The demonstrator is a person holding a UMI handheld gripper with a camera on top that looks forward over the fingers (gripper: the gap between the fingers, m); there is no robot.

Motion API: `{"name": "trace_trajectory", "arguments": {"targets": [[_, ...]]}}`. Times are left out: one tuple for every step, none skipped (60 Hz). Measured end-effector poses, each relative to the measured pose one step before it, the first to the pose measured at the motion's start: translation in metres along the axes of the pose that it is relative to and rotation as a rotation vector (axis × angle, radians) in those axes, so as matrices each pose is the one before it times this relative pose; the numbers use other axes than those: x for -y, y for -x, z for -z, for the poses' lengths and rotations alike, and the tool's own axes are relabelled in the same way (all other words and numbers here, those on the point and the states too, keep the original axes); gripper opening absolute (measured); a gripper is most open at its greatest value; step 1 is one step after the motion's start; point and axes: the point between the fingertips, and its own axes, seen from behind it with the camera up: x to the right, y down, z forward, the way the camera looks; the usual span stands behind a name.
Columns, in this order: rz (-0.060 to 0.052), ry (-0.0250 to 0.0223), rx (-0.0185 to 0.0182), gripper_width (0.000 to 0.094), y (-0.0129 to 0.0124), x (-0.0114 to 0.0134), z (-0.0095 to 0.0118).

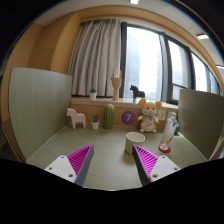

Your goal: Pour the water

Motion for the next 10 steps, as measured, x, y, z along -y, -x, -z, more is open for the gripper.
{"name": "trace_trajectory", "arguments": {"targets": [[0.0002,-0.00535,0.00306,0.0779,0.00212,0.00218,0.00133],[-0.0001,-0.00539,0.00347,0.0779,0.0021,0.00212,0.0017],[-0.0001,-0.00563,0.00344,0.078,0.00226,0.0019,0.00127],[0.0003,-0.00465,0.00324,0.0779,0.00177,0.00189,0.00138],[0.0014,-0.00249,0.00161,0.0778,0.00136,0.00161,0.00051],[0.0006,-0.00113,0.0014,0.0778,0.00129,0.00115,0.00165],[0.0021,-0.00034,0.00008,0.0778,0.00191,0.00065,0.00119],[0.0027,-0.0012,0.00074,0.078,0.00084,0.00081,0.00103],[0.0021,-0.00224,0.00134,0.078,-0.00001,0.00017,0.00057],[0.0014,-0.002,0.00034,0.0779,0.00068,0.00067,0.00065]]}}
